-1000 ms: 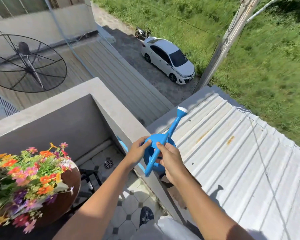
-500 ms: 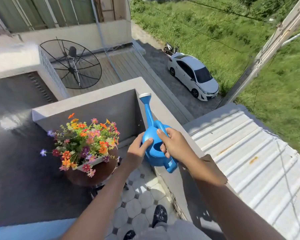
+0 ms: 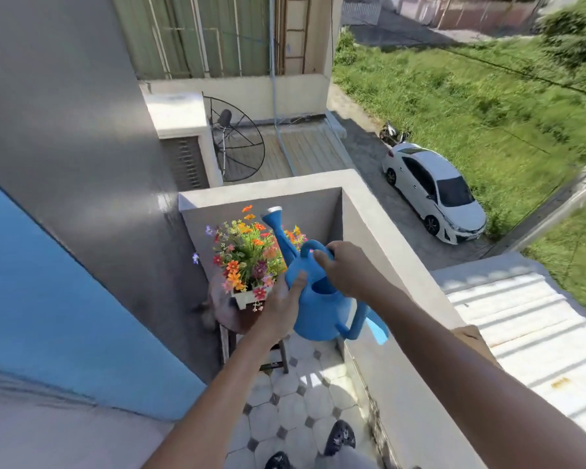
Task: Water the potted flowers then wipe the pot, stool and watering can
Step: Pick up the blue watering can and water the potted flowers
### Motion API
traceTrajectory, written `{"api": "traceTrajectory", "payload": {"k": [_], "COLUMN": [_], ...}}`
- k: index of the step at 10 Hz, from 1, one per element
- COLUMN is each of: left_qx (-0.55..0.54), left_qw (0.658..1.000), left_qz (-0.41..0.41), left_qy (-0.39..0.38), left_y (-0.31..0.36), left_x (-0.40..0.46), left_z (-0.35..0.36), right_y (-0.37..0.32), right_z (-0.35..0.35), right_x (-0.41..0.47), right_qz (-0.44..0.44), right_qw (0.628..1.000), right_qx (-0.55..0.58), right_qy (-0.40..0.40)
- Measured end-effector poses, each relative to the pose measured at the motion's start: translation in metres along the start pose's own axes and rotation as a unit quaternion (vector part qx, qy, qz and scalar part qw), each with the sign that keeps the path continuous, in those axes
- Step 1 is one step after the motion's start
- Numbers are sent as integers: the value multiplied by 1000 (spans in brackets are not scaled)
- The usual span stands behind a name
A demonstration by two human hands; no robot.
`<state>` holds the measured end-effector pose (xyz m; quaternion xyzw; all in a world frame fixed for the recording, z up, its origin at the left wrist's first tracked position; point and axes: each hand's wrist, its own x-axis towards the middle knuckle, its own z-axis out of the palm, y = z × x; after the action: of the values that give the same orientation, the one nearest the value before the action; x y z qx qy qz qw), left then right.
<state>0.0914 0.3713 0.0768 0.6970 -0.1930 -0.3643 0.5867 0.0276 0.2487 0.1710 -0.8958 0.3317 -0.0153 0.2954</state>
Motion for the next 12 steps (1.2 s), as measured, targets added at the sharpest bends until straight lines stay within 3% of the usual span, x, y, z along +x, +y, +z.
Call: {"api": "traceTrajectory", "payload": {"k": [3, 5, 6, 7, 8, 9, 10, 12], "left_qx": [4, 17, 28, 33, 37, 51, 58, 75], "left_qw": [999, 997, 996, 996, 997, 996, 996, 995], "left_qz": [-42, -73, -71, -68, -59, -65, -60, -68], "left_qy": [28, 36, 39, 45, 43, 41, 22, -9], "left_y": [8, 14, 22, 28, 32, 33, 32, 43], "left_x": [-21, -24, -29, -33, -34, -34, -30, -29], "left_z": [-27, -36, -39, -42, -42, -38, -32, -10], "right_y": [-47, -78, -83, -88, -95, -95, -90, -72], "right_z": [0, -1, -3, -3, -8, -19, -21, -42], "right_x": [7, 10, 12, 6, 6, -4, -3, -11], "right_qz": [-29, 17, -11, -19, 67, 22, 109, 83], "right_qw": [993, 981, 986, 978, 988, 985, 987, 986], "right_qx": [-95, -156, -124, -165, -96, -149, -66, -87], "right_qy": [-65, -117, -111, -124, -103, -80, -101, -114]}}
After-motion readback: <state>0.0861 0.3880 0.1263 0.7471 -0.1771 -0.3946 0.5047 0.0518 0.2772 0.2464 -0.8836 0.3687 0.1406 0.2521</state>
